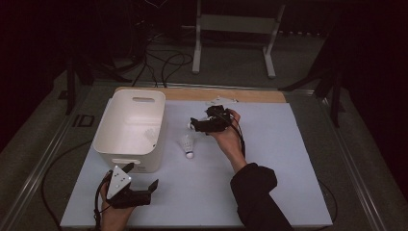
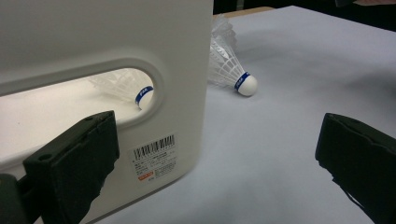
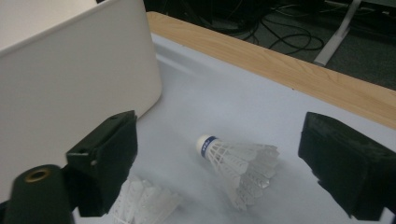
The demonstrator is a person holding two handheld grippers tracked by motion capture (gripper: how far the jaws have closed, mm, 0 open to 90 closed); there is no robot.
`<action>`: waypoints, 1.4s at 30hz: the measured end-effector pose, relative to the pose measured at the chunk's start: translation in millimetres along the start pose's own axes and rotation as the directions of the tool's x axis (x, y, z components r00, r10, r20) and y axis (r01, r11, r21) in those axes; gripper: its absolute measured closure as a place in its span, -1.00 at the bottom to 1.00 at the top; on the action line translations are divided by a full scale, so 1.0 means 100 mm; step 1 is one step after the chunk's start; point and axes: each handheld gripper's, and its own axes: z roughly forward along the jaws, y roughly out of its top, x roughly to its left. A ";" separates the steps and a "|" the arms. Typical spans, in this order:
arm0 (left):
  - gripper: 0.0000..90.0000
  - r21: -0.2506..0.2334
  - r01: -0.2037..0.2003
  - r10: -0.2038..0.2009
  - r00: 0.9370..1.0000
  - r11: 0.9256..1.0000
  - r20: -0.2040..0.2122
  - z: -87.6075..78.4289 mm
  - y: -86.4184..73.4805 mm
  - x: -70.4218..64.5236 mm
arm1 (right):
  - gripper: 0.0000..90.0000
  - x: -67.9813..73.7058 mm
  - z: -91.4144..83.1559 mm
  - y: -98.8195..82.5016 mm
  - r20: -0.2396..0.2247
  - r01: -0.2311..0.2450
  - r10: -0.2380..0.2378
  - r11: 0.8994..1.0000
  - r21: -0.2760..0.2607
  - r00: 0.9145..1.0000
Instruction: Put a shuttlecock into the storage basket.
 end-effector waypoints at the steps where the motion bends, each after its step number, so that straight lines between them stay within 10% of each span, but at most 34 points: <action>1: -1.00 -0.002 0.000 0.000 1.000 1.000 0.000 0.00 0.00 0.00 | -0.73 -0.01 0.02 -0.01 0.001 0.002 -0.002 1.000 0.003 1.000; 42: -1.00 0.006 -0.005 0.005 1.000 1.000 -0.005 -0.01 -0.01 0.00 | -0.68 -0.13 0.27 -0.29 0.002 -0.060 0.060 0.994 0.091 0.998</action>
